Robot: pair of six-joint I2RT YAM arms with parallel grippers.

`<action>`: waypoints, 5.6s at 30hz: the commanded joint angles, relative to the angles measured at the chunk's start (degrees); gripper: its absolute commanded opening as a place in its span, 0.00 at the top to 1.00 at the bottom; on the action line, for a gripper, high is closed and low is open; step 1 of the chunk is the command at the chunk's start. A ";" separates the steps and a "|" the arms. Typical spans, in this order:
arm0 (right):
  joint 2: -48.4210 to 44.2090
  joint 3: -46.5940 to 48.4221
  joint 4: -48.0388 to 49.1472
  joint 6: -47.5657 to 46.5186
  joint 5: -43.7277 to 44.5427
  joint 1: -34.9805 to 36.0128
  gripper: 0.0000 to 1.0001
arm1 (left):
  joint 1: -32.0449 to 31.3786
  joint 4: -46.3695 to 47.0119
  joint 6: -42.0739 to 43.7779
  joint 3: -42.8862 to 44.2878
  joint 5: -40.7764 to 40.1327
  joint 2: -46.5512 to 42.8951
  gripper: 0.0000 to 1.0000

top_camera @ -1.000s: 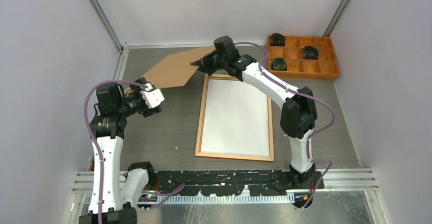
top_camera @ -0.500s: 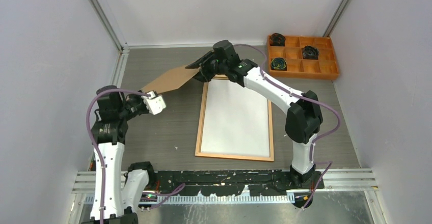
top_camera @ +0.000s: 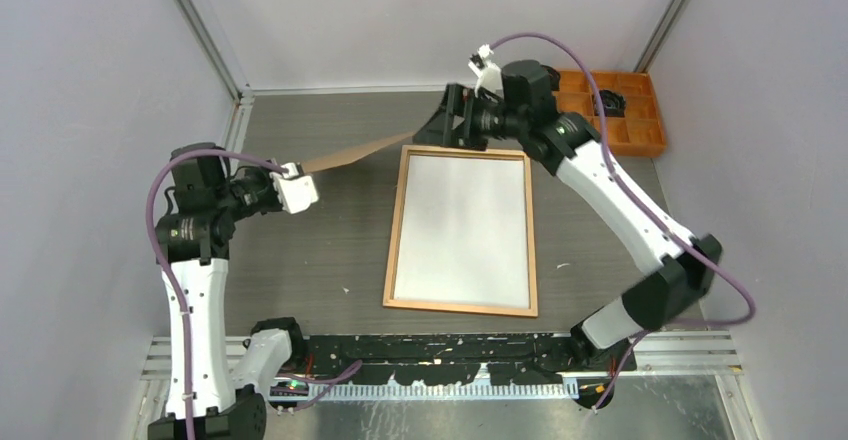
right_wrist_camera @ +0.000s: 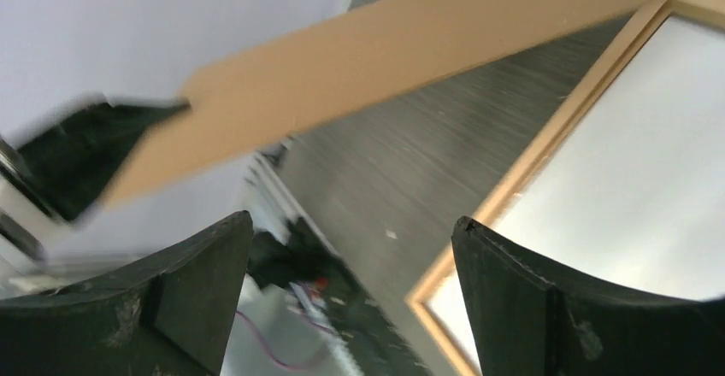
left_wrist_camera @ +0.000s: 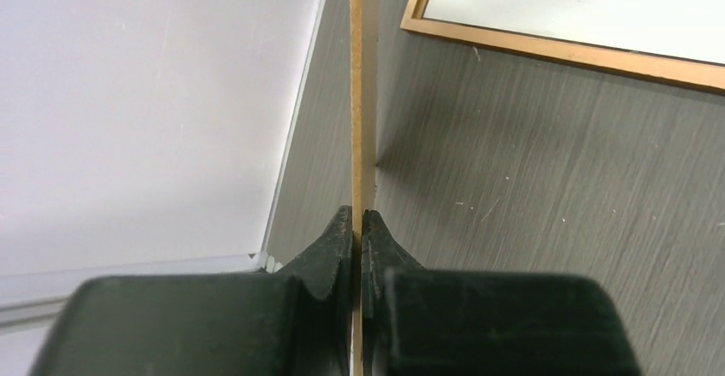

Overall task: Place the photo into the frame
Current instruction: Turn over the photo frame item on the photo frame.

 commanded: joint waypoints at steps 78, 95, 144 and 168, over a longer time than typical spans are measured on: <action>0.86 -16.92 40.67 -25.67 14.29 14.63 0.99 | 0.77 27.76 -45.47 8.85 -13.58 5.77 0.00; 5.24 -14.13 46.61 21.09 -8.05 -4.01 0.99 | 7.20 16.87 -48.04 10.27 -21.07 12.81 0.02; -34.70 -30.59 -29.28 -9.81 -18.35 -29.28 0.99 | -27.72 26.05 -67.56 12.75 -21.27 62.70 0.32; -32.50 -33.10 -23.29 -6.96 -22.18 -28.44 0.99 | -26.85 27.86 -67.01 11.46 -26.52 63.68 0.65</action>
